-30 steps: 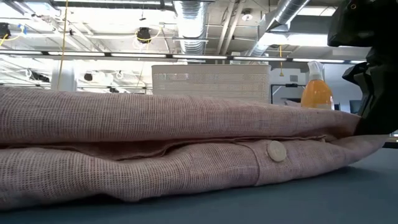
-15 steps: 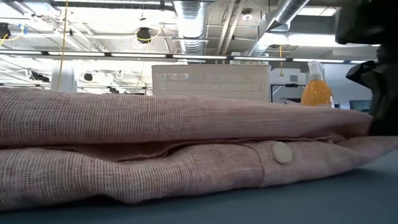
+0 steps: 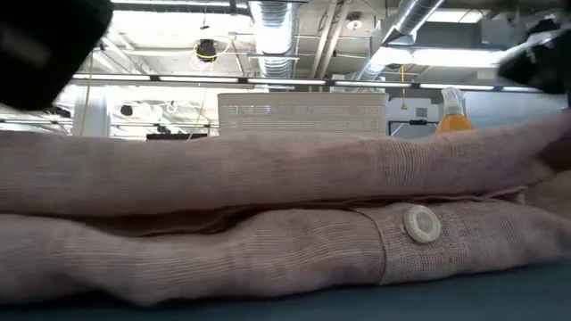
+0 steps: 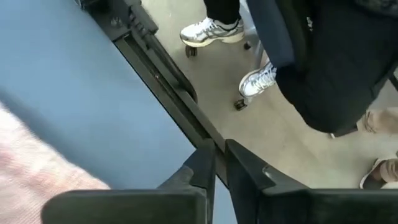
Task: Fold Laundry from Bin
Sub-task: Fold the pink shirt
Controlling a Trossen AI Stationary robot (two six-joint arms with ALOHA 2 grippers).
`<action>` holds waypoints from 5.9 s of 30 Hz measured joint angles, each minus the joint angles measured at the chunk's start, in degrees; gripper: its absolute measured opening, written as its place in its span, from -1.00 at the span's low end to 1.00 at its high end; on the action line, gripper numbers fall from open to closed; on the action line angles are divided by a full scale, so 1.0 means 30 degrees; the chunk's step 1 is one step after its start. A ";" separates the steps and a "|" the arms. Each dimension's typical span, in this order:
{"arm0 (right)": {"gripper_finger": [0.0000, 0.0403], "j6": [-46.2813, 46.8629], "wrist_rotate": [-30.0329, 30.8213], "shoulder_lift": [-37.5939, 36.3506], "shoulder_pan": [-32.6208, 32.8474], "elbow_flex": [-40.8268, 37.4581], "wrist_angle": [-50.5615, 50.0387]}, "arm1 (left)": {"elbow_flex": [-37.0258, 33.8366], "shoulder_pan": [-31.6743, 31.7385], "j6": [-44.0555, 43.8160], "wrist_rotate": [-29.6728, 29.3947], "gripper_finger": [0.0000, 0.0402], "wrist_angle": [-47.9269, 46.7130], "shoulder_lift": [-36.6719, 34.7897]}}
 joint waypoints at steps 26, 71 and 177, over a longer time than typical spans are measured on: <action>-0.88 -0.1038 0.3975 -0.0392 0.0410 -0.2969 0.8064 | -0.6561 -0.0679 -0.4594 -0.6898 -1.00 0.5297 -0.3876; -0.91 -0.8491 -0.1037 -0.1270 -1.0690 -0.8165 1.8351 | -1.7773 0.4296 -0.4506 -1.0232 -1.00 0.6533 -1.5740; 0.53 1.3298 0.1022 -0.4401 -0.5491 -1.4642 2.0568 | -1.5099 0.5952 -0.2276 -0.3672 -0.17 1.4456 -0.5333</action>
